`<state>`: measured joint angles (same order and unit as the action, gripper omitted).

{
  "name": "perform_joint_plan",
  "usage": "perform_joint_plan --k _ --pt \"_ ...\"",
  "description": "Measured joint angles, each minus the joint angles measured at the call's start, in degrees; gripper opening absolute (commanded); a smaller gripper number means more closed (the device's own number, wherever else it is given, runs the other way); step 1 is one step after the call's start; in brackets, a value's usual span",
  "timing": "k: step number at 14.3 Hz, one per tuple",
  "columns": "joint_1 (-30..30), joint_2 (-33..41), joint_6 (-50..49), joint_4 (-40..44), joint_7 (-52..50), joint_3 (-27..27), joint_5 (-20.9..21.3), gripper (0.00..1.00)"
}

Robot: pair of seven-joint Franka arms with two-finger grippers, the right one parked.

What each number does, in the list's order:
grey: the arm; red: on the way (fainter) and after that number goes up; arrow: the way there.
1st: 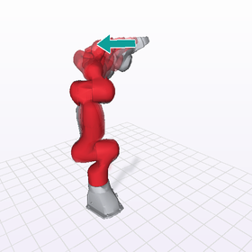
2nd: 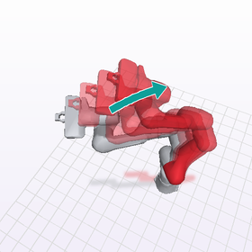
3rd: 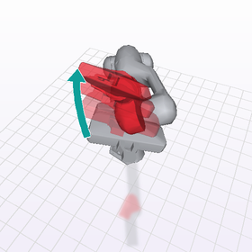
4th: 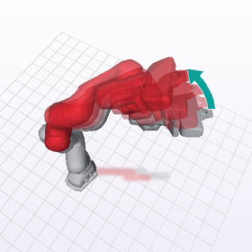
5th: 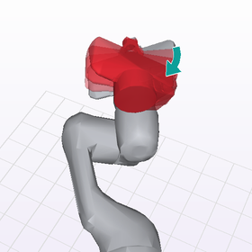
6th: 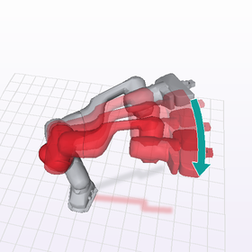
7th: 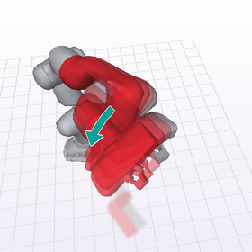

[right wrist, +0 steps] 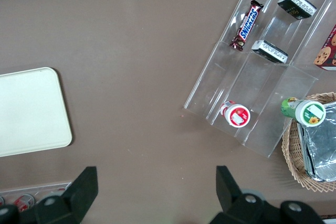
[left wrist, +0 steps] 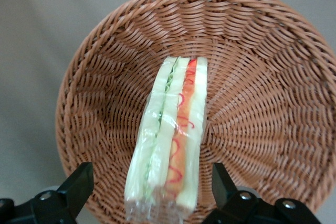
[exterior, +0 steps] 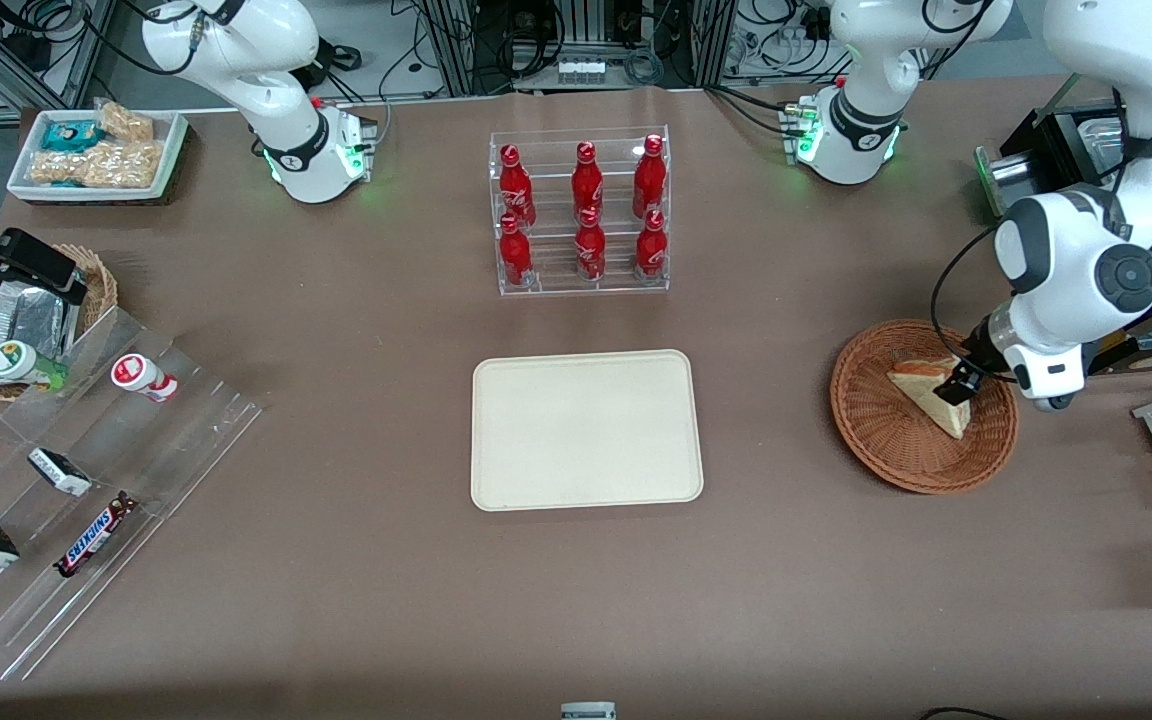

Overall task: Place sandwich from basket to tray
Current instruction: 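Close the left gripper on the wrapped sandwich and lift it, then carry the sandwich with the left gripper over the cream tray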

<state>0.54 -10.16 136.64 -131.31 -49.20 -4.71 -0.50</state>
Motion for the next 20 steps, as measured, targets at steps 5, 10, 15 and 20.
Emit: perform_joint_plan --k 5,10,15,20 --pt "-0.1 -2.4 1.1 0.7 -2.4 0.0 -0.1 0.05" --pt "-3.1 -3.6 -16.8 14.5 1.0 0.5 -0.1 0.05" --pt "-14.6 -9.6 -19.7 22.2 1.5 1.1 -0.1 0.06" --pt "-28.1 -14.4 -17.5 28.7 1.8 1.5 -0.1 0.06"
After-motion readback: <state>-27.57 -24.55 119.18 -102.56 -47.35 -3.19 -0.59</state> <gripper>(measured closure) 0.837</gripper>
